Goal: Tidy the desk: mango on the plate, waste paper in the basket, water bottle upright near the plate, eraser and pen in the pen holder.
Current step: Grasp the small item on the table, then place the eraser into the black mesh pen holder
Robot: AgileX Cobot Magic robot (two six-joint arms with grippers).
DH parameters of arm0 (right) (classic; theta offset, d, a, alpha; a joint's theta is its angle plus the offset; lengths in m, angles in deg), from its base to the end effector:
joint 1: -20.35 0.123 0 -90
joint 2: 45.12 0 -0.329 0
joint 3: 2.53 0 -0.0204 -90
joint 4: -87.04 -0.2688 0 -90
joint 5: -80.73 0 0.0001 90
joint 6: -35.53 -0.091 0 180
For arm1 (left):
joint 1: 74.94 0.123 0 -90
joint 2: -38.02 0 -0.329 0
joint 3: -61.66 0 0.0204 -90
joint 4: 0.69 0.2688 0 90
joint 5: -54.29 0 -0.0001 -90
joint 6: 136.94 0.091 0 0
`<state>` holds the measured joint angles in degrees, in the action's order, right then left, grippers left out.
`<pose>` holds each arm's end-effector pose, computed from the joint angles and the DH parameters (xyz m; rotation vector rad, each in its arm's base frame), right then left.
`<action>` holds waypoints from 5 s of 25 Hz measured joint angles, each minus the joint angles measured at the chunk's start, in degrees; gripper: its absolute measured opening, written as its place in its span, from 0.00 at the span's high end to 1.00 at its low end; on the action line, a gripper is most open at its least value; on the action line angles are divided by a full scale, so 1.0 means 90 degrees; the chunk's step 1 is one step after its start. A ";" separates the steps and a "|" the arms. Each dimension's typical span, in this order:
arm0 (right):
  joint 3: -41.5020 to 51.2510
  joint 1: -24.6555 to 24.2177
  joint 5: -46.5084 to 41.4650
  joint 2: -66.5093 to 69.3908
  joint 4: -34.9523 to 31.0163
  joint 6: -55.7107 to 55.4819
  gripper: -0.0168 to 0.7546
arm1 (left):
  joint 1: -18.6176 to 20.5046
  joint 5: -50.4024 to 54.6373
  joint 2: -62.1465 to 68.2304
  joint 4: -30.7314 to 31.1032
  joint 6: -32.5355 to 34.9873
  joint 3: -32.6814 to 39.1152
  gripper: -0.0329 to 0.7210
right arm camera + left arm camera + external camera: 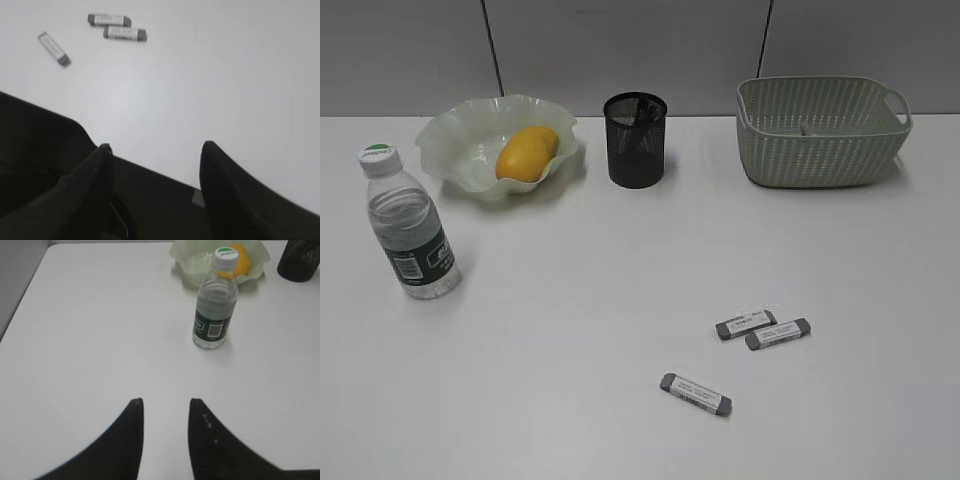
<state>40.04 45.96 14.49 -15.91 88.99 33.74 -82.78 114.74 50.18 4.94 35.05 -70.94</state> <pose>0.0216 0.0072 0.3193 -0.5006 2.3633 0.1768 -0.0204 0.0107 0.3008 -0.0040 2.0908 -0.0488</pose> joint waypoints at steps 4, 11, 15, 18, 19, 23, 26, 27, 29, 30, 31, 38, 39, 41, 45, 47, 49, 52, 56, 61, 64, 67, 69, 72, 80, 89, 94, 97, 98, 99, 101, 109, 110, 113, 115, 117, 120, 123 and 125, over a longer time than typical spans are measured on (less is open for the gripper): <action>0.0378 0.0000 0.0000 -0.1915 0.0000 -0.0007 0.41 | 0.0000 -0.0014 0.0514 -0.0134 0.0476 0.0003 0.65; 0.0572 0.0000 0.0344 -0.2493 0.0056 -0.0051 0.41 | -0.0018 -0.0737 0.1826 -0.0625 0.1672 -0.0348 0.63; 0.0720 0.0000 0.0656 -0.2486 -0.0042 -0.0036 0.41 | -0.0187 -0.1470 0.2956 -0.1642 0.2474 -0.0670 0.59; 0.0720 0.0000 0.0707 -0.2486 -0.0063 -0.0025 0.41 | -0.0374 -0.1732 0.4194 -0.2190 0.3319 -0.1044 0.57; 0.0720 0.0000 0.0707 -0.2486 -0.0063 -0.0025 0.41 | -0.0510 -0.1807 0.4618 -0.2264 0.3534 -0.1214 0.57; 0.0722 0.0000 0.0712 -0.2486 -0.0069 -0.0025 0.41 | -0.1433 -0.2217 0.5997 -0.2198 0.3814 -0.1980 0.56; 0.0722 0.0000 0.0712 -0.2486 -0.0069 -0.0025 0.41 | -0.2459 -0.2491 0.6948 -0.1718 0.3855 -0.2567 0.55; 0.0722 0.0000 0.0712 -0.2486 -0.0069 -0.0025 0.41 | -0.2812 -0.2528 0.7324 -0.1479 0.3861 -0.2761 0.55; 0.0722 0.0000 0.0712 -0.2486 -0.0069 -0.0025 0.41 | -0.3327 -0.2513 0.8122 -0.1013 0.3914 -0.3105 0.55; 0.0722 0.0000 0.0712 -0.2486 -0.0069 -0.0025 0.41 | -0.3520 -0.2457 0.8452 -0.0838 0.4050 -0.3290 0.55; 0.0722 0.0000 0.0712 -0.2486 -0.0069 -0.0017 0.41 | -0.3647 -0.2360 0.8822 -0.0796 0.4287 -0.3469 0.55; 0.0722 0.0000 0.0712 -0.2486 -0.0069 -0.0017 0.46 | -0.3776 -0.2035 1.0371 -0.2492 0.6659 -0.4286 0.55; 0.0722 0.0000 0.0712 -0.2486 -0.0069 -0.0017 0.47 | -0.3802 -0.1958 1.0514 -0.2696 0.6987 -0.4379 0.55; 0.0722 0.0000 0.0712 -0.2486 -0.0069 -0.0017 0.48 | -0.3885 -0.1729 1.0737 -0.3048 0.7707 -0.4470 0.55; 0.0722 0.0000 0.0712 -0.2486 -0.0069 -0.0011 0.49 | -0.4120 -0.1668 1.1097 -0.3465 0.8578 -0.4502 0.53; 0.0722 0.0000 0.0713 -0.2486 -0.0069 -0.0011 0.49 | -0.4271 -0.1720 1.1278 -0.3547 0.8789 -0.4502 0.52; 0.0722 0.0000 0.0719 -0.2486 -0.0069 -0.0017 0.49 | -0.4451 -0.1874 1.1448 -0.3585 0.8898 -0.4508 0.52; 0.0722 0.0000 0.0714 -0.2486 -0.0069 -0.0017 0.49 | -0.4658 -0.2227 1.1736 -0.3527 0.8936 -0.4544 0.50; 0.0722 0.0000 0.0714 -0.2486 -0.0069 -0.0010 0.49 | -0.4735 -0.2472 1.2172 -0.3463 0.8961 -0.4748 0.50; 0.0722 0.0000 0.0714 -0.2486 -0.0069 -0.0010 0.49 | -0.4754 -0.2518 1.2528 -0.3429 0.8968 -0.4940 0.49; 0.0722 0.0000 0.0714 -0.2486 -0.0069 -0.0010 0.49 | -0.4754 -0.2535 1.2637 -0.3335 0.8968 -0.4947 0.49; 0.0722 0.0000 0.0714 -0.2486 -0.0069 -0.0010 0.49 | -0.4754 -0.2610 1.2773 -0.3255 0.8974 -0.4953 0.49; 0.0722 0.0000 0.0714 -0.2486 -0.0069 -0.0010 0.49 | -0.4754 -0.2630 1.2866 -0.3241 0.8974 -0.4953 0.49; 0.0722 0.0000 0.0719 -0.2486 -0.0069 -0.0010 0.49 | -0.4754 -0.2643 1.2961 -0.3265 0.8974 -0.4965 0.51; 0.0722 0.0000 0.0720 -0.2486 -0.0069 -0.0010 0.49 | -0.4754 -0.2863 1.2972 -0.3302 0.8525 -0.4994 0.77; 0.0722 0.0000 0.0720 -0.2486 -0.0069 -0.0010 0.49 | -0.3962 -0.4197 1.1635 -0.4395 0.7832 -0.4782 0.77; 0.0722 0.0000 0.0720 -0.2486 -0.0069 -0.0010 0.49 | -0.3423 -0.6620 1.1128 -0.5343 0.7821 -0.4776 0.77; 0.0722 0.0000 0.0720 -0.2486 -0.0069 -0.0010 0.49 | -0.3109 -0.7230 1.1128 -0.5816 0.7638 -0.4776 0.77; 0.0722 0.0000 0.0720 -0.2486 -0.0069 -0.0010 0.49 | -0.2976 -0.7281 1.1128 -0.5925 0.7510 -0.4776 0.77; 0.0722 0.0000 0.0720 -0.2486 -0.0069 -0.0010 0.49 | -0.2837 -0.7308 1.1128 -0.6010 0.7348 -0.4776 0.77; 0.0722 0.0000 0.0720 -0.2486 -0.0069 -0.0010 0.49 | -0.2555 -0.7325 1.1128 -0.6095 0.7050 -0.4776 0.77; 0.0722 0.0000 0.0720 -0.2486 -0.0069 -0.0010 0.49 | -0.1546 -0.5990 1.1142 -0.6196 0.6703 -0.5366 0.77; 0.0722 0.0000 0.0720 -0.2486 -0.0069 -0.0010 0.49 | -0.1465 -0.5669 1.1160 -0.6330 0.6873 -0.5556 0.77; 0.0722 0.0000 0.0720 -0.2486 -0.0069 -0.0010 0.49 | -0.1218 -0.4535 1.1238 -0.7551 0.8163 -0.6115 0.77; 0.0722 0.0000 0.0720 -0.2486 -0.0069 -0.0010 0.49 | -0.1030 -0.3462 1.1345 -0.8813 0.9350 -0.6389 0.77; 0.0722 0.0000 0.0720 -0.2486 -0.0064 -0.0010 0.49 | -0.0888 -0.2698 1.1497 -1.0061 1.0280 -0.6494 0.77; 0.0722 0.0000 0.0720 -0.2486 -0.0064 -0.0010 0.49 | -0.0835 -0.2479 1.1762 -1.0937 1.1374 -0.6531 0.77; 0.0722 0.0000 0.0720 -0.2486 -0.0064 -0.0010 0.49 | -0.0829 -0.2535 1.2055 -1.1308 1.2071 -0.6531 0.77; 0.0722 0.0000 0.0720 -0.2486 -0.0057 -0.0026 0.49 | -0.0829 -0.2545 1.2294 -1.1519 1.2479 -0.6531 0.77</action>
<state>46.54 45.96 20.97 -38.29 88.48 33.50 -90.25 91.83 160.83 -98.73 147.36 -129.71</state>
